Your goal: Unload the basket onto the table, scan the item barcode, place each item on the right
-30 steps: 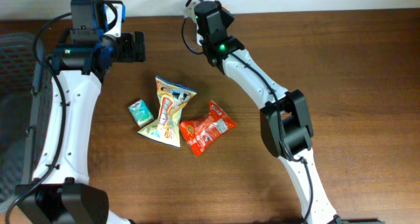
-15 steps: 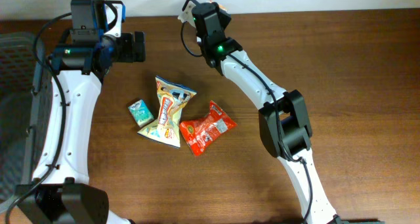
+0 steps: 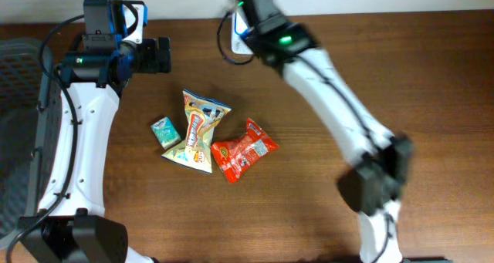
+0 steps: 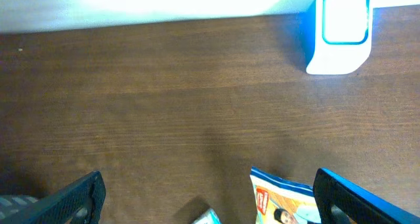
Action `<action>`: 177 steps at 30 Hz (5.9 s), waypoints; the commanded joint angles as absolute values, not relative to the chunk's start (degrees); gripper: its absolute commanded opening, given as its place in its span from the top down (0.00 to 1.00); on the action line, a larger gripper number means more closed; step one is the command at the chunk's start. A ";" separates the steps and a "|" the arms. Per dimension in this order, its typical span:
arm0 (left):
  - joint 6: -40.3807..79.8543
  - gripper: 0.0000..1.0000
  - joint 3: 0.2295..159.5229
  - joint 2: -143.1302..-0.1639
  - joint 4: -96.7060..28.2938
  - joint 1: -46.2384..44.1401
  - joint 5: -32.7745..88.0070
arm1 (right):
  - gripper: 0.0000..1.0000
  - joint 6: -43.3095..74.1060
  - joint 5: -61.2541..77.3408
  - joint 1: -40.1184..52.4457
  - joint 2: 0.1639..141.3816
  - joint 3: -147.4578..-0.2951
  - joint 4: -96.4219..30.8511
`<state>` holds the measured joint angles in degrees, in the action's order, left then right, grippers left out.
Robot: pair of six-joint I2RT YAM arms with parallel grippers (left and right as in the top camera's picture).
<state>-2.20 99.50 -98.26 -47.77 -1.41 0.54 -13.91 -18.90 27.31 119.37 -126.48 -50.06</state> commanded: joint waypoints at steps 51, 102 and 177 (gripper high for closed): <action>-3.11 0.01 99.63 -98.56 -47.66 -1.06 0.16 | 0.41 18.48 27.88 28.18 119.57 -109.27 -66.04; -3.11 0.01 99.63 -98.56 -47.66 -1.06 0.16 | 0.50 17.04 5.13 11.73 123.17 -97.54 -79.72; -3.11 0.01 99.63 -98.56 -47.66 -1.06 0.16 | 0.96 47.11 27.62 15.35 110.72 -50.61 -4.40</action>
